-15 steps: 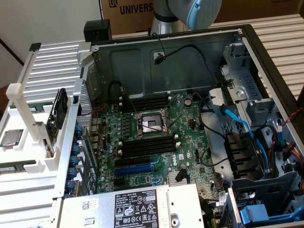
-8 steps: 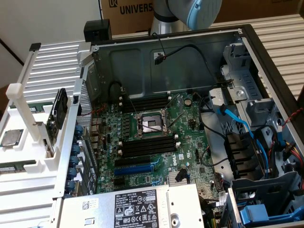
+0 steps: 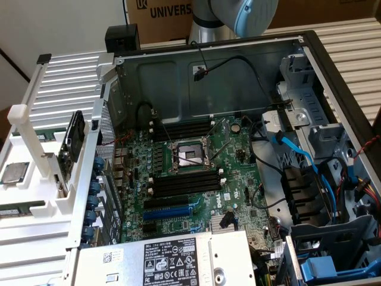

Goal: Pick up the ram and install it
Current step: 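Pick up the ram and move it above insertion slot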

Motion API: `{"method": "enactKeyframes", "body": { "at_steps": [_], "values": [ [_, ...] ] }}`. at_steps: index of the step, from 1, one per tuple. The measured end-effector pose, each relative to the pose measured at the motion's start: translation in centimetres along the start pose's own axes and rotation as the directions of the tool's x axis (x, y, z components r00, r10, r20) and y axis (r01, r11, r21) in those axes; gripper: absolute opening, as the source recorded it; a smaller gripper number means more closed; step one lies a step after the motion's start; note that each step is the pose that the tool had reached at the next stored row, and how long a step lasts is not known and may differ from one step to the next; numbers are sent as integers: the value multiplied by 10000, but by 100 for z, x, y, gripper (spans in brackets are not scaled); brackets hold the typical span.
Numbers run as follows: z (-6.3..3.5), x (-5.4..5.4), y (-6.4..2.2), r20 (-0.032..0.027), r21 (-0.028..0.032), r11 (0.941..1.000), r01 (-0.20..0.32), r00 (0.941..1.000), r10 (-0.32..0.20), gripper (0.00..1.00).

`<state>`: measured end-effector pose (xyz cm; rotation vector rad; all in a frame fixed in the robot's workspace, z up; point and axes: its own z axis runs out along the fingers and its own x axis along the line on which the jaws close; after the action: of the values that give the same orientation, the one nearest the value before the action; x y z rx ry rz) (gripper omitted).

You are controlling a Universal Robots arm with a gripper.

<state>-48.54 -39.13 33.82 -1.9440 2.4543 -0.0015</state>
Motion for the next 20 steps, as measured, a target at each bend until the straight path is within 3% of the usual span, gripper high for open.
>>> {"method": "enactKeyframes", "body": {
  "at_steps": [7, 12, 17, 20],
  "values": [
    [70, 13, 1, 30, 110, 9983, 573, 9983, -574, 10],
    [98, 44, -6, 93, 378, 9970, 675, 9976, -679, 10],
    [164, 82, -14, 111, 439, 9965, 710, 9974, -715, 10],
    [197, 92, -21, 143, 578, 9957, 730, 9972, -739, 10]
  ]
}}
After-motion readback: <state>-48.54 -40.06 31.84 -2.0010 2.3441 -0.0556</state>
